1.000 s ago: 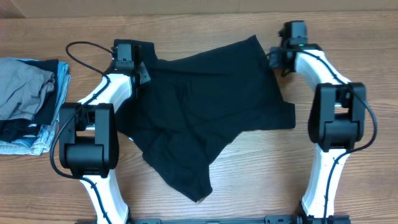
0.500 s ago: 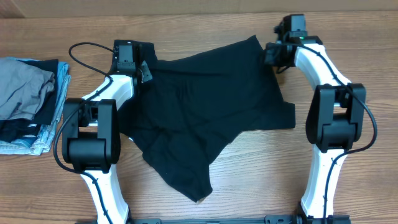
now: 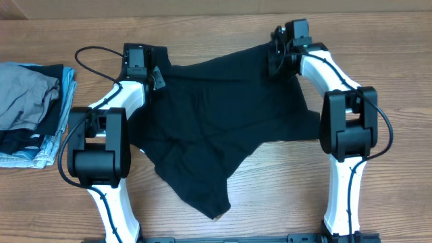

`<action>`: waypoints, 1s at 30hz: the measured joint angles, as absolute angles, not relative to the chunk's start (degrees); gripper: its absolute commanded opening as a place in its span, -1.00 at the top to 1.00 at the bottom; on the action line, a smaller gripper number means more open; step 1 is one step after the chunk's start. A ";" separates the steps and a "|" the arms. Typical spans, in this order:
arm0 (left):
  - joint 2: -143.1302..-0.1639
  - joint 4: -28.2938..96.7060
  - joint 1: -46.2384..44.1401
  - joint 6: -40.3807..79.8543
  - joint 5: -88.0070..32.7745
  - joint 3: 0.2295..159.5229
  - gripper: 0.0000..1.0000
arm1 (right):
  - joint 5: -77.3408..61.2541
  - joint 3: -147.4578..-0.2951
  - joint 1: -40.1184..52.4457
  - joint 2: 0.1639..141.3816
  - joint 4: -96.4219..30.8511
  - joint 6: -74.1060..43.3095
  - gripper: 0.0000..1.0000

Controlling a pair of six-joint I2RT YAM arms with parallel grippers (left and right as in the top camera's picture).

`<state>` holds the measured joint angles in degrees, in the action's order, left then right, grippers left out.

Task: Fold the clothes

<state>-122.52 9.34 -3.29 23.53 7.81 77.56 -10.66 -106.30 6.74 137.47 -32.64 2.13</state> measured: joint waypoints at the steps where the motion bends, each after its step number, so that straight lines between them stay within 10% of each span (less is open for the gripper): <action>1: -122.52 9.39 -3.29 23.53 7.70 77.56 0.92 | -9.96 -106.65 6.72 137.82 -32.32 2.33 0.92; 30: -128.09 -10.20 -6.11 24.47 0.56 77.38 0.92 | 8.84 -107.15 -5.69 138.93 -28.12 -3.07 0.92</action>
